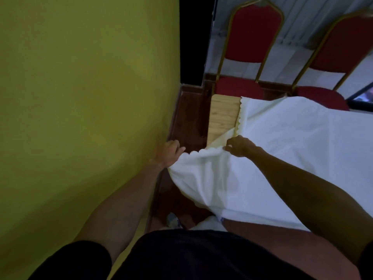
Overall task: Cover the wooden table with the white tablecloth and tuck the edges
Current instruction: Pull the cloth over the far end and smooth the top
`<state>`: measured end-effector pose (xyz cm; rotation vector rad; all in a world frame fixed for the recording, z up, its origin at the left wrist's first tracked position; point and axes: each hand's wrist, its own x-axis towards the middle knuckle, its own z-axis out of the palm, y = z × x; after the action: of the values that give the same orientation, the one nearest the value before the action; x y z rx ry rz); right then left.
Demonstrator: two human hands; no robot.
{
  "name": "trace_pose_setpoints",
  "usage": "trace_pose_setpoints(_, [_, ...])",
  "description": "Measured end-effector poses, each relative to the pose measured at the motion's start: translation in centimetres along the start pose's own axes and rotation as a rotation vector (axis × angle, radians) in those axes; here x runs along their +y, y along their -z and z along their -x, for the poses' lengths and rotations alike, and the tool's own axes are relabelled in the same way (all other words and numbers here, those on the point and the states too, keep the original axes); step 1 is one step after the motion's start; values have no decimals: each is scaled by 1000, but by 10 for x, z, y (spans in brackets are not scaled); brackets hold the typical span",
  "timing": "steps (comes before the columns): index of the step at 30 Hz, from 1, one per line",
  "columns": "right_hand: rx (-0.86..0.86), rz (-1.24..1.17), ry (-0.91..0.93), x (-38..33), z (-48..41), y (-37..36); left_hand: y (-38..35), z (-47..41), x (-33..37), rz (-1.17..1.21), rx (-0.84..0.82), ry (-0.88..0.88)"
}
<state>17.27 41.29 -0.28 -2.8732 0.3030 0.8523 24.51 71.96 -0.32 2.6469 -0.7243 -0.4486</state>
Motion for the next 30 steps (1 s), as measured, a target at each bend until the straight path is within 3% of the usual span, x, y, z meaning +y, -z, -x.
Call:
trace_pose_setpoints(3, [-73, -138, -50, 3, 8, -20, -4, -7, -4, -13, -84, -37])
trace_pose_setpoints(8, [126, -290, -118, 5, 18, -21, -1, -22, 8, -21, -171, -98])
trace_pose_setpoints(13, [241, -297, -166, 22, 27, -6, -7, -48, 28, -67, -186, -179])
trace_pose_setpoints(23, [270, -359, -297, 84, 29, -4, -14, -102, 85, -215, -223, -394])
trace_pose_setpoints(30, [396, -380, -254, 131, 6, 13, -47, -141, 127, -166, -268, -364])
